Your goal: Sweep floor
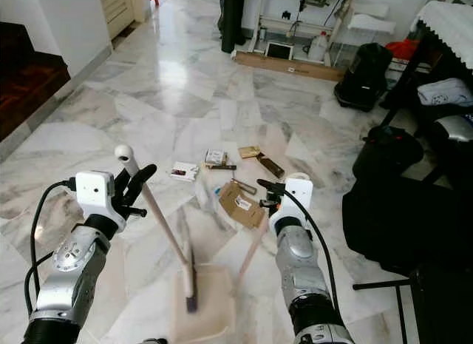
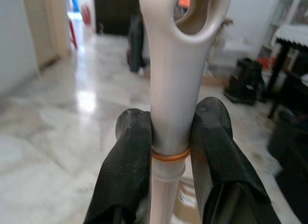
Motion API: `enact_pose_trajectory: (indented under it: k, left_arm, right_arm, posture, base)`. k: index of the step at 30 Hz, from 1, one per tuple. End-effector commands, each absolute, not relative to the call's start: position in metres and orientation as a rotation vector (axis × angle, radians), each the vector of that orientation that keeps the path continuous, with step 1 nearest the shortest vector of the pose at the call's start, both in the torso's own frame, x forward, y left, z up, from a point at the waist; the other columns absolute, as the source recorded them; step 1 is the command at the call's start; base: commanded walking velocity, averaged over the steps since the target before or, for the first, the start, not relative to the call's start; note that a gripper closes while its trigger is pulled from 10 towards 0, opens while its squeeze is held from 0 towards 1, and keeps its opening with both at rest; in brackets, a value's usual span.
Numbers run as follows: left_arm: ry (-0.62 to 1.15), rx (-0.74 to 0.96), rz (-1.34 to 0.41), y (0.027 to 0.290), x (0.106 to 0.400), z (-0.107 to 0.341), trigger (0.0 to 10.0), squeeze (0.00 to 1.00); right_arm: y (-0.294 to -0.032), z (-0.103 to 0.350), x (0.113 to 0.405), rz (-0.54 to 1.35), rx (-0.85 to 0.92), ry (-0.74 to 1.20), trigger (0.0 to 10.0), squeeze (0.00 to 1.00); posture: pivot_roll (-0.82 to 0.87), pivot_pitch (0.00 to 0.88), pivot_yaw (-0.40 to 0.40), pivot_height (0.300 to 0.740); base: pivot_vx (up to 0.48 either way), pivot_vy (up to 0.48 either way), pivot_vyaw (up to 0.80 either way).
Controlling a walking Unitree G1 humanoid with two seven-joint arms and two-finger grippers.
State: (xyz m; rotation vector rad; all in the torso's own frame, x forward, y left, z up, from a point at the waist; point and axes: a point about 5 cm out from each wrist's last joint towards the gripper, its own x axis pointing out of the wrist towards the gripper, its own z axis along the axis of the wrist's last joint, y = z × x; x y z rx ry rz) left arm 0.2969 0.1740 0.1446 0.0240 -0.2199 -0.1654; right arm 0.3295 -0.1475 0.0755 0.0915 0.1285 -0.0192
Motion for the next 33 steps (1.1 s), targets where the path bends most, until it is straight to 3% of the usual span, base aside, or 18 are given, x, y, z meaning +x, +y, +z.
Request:
enact_pose_trajectory:
  k: [1, 7, 11, 16, 25, 33]
  left_arm:
    - [-0.343, 0.091, -0.190, 0.166, 0.295, 0.168, 10.0, 0.00]
    - [-0.366, 0.120, -0.181, 0.164, 0.294, 0.171, 10.0, 0.00]
    - [-0.290, 0.188, -0.215, 0.165, 0.291, 0.150, 10.0, 0.00]
    - [-0.209, 0.221, -0.222, 0.165, 0.286, 0.125, 10.0, 0.00]
    - [-0.195, 0.244, -0.246, 0.164, 0.284, 0.118, 10.0, 0.00]
    - [-0.197, 0.249, -0.251, 0.159, 0.287, 0.114, 10.0, 0.00]
  right_arm:
    - [-0.153, 0.077, 0.329, -0.035, 0.046, 0.100, 10.0, 0.00]
    - [-0.155, 0.076, 0.328, -0.057, 0.008, 0.085, 10.0, 0.00]
    - [-0.156, 0.076, 0.328, -0.077, 0.000, 0.073, 10.0, 0.00]
    - [-0.153, 0.076, 0.330, -0.064, 0.111, 0.096, 10.0, 0.00]
    - [-0.166, 0.094, 0.335, -0.102, 0.136, 0.038, 10.0, 0.00]
    - [-0.152, 0.097, 0.337, -0.017, 0.215, 0.084, 10.0, 0.00]
  posture:
    - [0.08, 0.081, -0.094, 0.740]
    - [0.09, 0.081, -0.092, 0.740]
    - [0.09, 0.082, -0.090, 0.740]
    - [0.08, 0.087, -0.092, 0.740]
    - [0.08, 0.091, -0.093, 0.740]
    - [0.07, 0.077, -0.095, 0.740]
  base:
    - [0.000, 0.000, 0.00]
    - [0.000, 0.000, 0.00]
    - [0.000, 0.000, 0.00]
    - [0.000, 0.000, 0.00]
    - [0.000, 0.000, 0.00]
    - [0.000, 0.000, 0.00]
